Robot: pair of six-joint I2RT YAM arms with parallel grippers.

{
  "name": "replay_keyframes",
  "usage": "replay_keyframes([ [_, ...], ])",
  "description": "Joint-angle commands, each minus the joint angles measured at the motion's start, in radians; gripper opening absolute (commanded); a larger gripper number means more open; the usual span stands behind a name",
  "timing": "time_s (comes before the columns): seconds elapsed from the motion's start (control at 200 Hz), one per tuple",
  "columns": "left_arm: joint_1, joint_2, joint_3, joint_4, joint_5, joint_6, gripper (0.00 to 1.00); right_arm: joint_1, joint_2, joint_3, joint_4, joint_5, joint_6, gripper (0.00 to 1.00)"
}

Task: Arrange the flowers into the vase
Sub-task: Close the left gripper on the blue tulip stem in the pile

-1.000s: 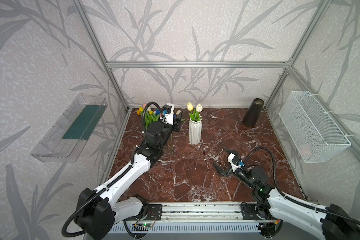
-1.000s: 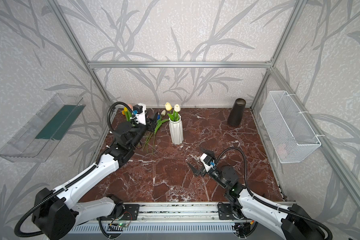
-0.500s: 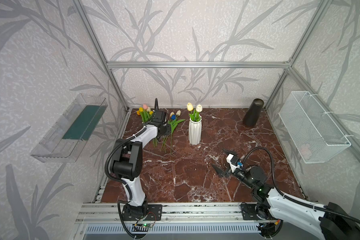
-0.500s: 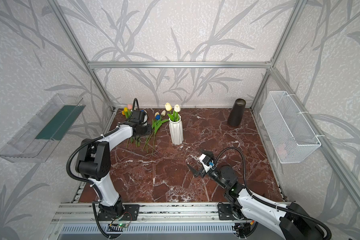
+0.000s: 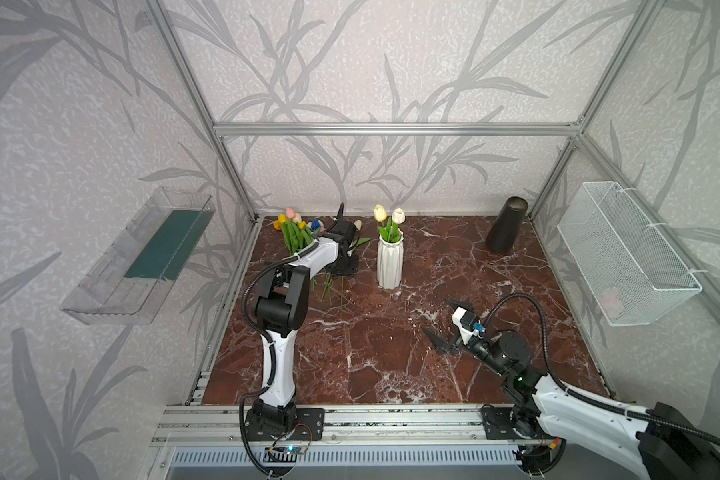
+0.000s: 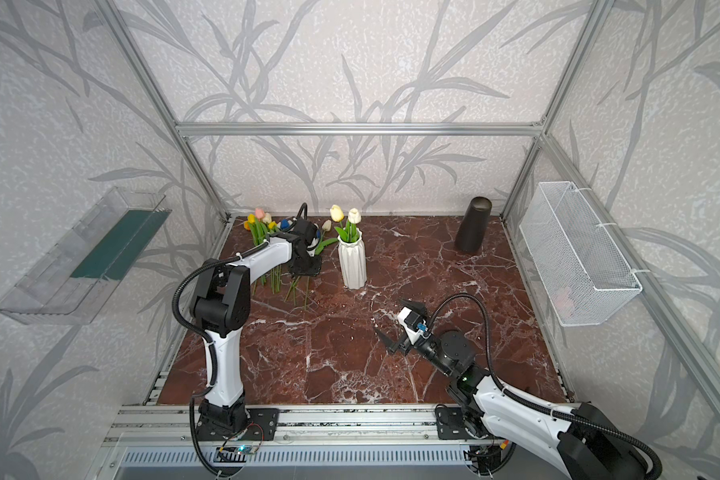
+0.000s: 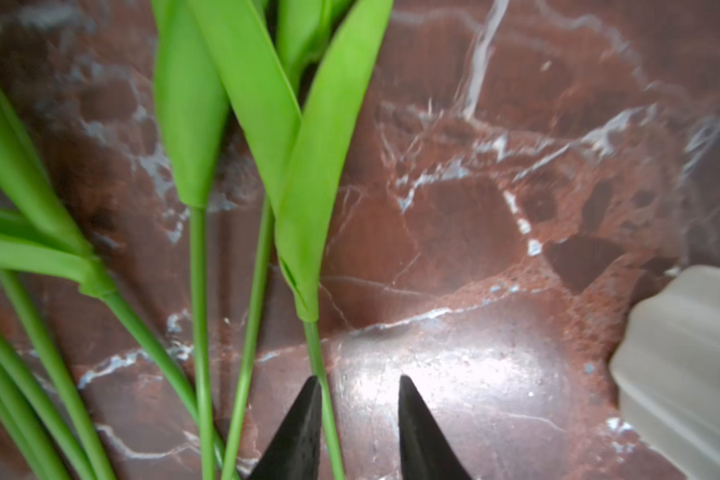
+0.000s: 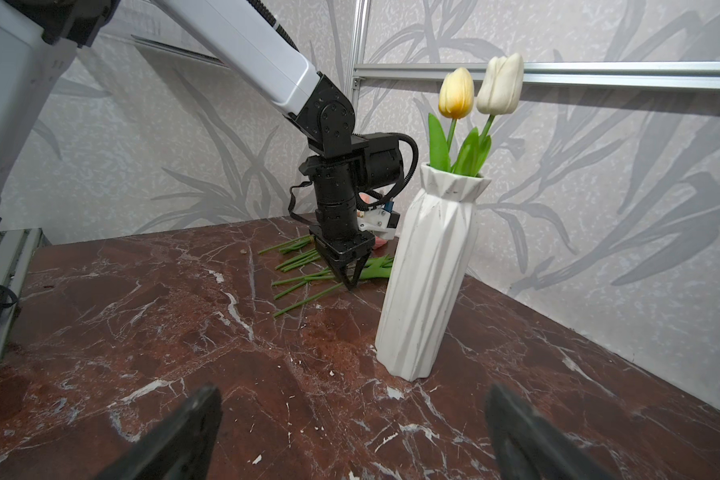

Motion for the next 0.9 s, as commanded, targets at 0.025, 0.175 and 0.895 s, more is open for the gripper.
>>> replay_keyframes([
  [0.025, -0.001, 0.030, 0.049, -0.084, -0.074, -0.022, 0.33, 0.005, -0.016, 0.013, 0.037, 0.003, -0.008, 0.99],
  [0.175, -0.004, 0.037, 0.055, -0.090, -0.113, -0.028, 0.32, 0.004, -0.030, 0.012, 0.025, 0.003, -0.008, 0.99],
  [0.895, -0.008, 0.065, 0.086, -0.048, -0.072, -0.008, 0.01, 0.005, -0.036, 0.011, 0.023, 0.008, -0.010, 0.99],
])
